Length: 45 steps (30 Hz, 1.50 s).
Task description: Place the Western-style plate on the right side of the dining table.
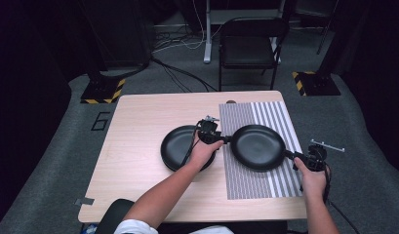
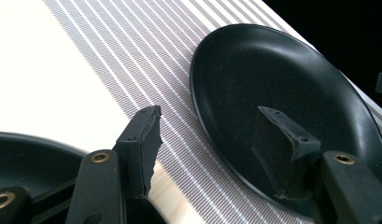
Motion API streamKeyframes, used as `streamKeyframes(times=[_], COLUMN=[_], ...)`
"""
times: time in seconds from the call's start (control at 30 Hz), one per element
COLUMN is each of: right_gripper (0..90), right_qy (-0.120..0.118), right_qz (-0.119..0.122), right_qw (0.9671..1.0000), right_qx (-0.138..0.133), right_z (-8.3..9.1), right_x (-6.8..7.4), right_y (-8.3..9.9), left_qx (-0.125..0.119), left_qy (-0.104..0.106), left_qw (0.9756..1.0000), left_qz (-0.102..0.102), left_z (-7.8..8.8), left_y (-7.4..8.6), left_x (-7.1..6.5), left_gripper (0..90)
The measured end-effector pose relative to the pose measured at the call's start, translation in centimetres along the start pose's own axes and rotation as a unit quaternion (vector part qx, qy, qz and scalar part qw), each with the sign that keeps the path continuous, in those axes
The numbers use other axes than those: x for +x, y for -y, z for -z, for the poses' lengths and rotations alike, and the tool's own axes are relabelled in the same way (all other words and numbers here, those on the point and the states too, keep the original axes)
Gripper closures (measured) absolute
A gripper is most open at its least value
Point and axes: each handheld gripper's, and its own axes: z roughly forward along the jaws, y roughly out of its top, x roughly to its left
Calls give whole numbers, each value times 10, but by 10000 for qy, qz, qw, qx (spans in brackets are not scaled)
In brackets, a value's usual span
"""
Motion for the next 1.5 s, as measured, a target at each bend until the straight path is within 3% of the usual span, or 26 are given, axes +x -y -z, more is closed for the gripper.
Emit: streamKeyframes(times=[0.43,0.63,0.97,1.5], right_gripper=[430,428,424,421], right_qy=[202,27,-192,-559], right_qz=[702,955,1110,1448], right_qw=[9973,9954,9936,9879], right_qx=[-91,-52,5,39], right_z=[3,-1,-2,12], right_x=[24,39,52,77], right_y=[-4,-8,-12,-2], left_qx=[-63,-101,-159,-233], left_qy=[0,-152,-291,-722], left_qw=[9999,9998,9994,9971], left_qz=[-131,-71,5,93], left_z=[38,50,70,117], left_y=[6,14,24,54], left_x=[19,31,48,86], left_gripper=[405,406,405,404])
